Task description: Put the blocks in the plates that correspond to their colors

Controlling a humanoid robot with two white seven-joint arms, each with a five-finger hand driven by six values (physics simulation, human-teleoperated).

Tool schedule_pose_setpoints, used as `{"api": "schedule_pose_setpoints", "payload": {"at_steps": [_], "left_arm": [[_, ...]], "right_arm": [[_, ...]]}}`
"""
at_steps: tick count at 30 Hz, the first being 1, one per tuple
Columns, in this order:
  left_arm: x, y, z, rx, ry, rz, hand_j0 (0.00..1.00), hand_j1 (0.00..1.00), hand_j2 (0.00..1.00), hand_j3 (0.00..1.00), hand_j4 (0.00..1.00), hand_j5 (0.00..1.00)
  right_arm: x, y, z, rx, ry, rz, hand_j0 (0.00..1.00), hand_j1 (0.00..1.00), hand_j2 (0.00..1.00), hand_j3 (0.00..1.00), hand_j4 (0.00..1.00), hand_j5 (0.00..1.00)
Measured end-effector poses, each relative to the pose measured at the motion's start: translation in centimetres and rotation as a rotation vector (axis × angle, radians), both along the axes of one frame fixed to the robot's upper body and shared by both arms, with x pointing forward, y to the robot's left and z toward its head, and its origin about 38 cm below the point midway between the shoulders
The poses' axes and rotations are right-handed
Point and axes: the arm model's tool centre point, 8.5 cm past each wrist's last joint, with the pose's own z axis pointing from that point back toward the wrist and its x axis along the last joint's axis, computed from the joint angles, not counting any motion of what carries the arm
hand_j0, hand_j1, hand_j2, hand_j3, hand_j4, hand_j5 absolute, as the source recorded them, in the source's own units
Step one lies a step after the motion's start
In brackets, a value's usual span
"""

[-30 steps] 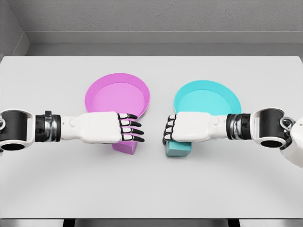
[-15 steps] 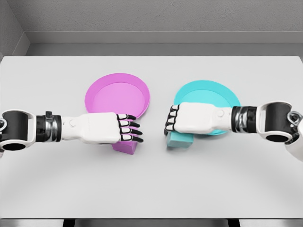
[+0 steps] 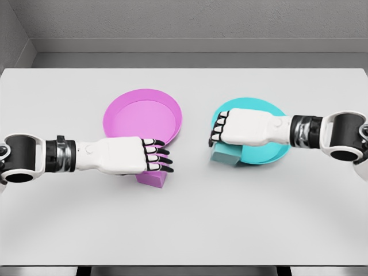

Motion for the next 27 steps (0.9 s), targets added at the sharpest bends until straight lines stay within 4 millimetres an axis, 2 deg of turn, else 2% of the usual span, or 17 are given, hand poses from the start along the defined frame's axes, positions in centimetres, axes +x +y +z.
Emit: {"api": "schedule_pose_setpoints", "payload": {"at_steps": [18,22,23,24,27], "left_arm": [[0.3,-0.2,-1.1,0.004,0.025,0.011,1.00,1.00,1.00,1.00,1.00,1.00],[0.4,-0.2,-1.3,0.006,0.031,0.014,1.00,1.00,1.00,1.00,1.00,1.00],[0.5,-0.2,-1.4,0.006,0.032,0.015,1.00,1.00,1.00,1.00,1.00,1.00],[0.5,-0.2,-1.5,0.005,0.035,0.016,1.00,1.00,1.00,1.00,1.00,1.00],[0.6,-0.4,-2.0,0.005,0.046,0.019,1.00,1.00,1.00,1.00,1.00,1.00]], "right_arm": [[2.7,-3.1,0.1,-0.009,0.005,-0.117,0.68,0.68,0.68,0.68,0.68,0.68],[3.6,-4.1,0.2,-0.007,0.007,-0.156,0.74,0.74,0.74,0.74,0.74,0.74],[3.7,-4.3,0.2,-0.006,0.007,-0.164,0.89,0.89,0.89,0.89,0.89,0.89],[3.8,-4.5,0.3,-0.004,0.007,-0.171,0.99,0.99,0.99,0.99,0.99,0.99],[4.0,-4.8,0.3,0.001,0.008,-0.181,1.00,1.00,1.00,1.00,1.00,1.00]]}}
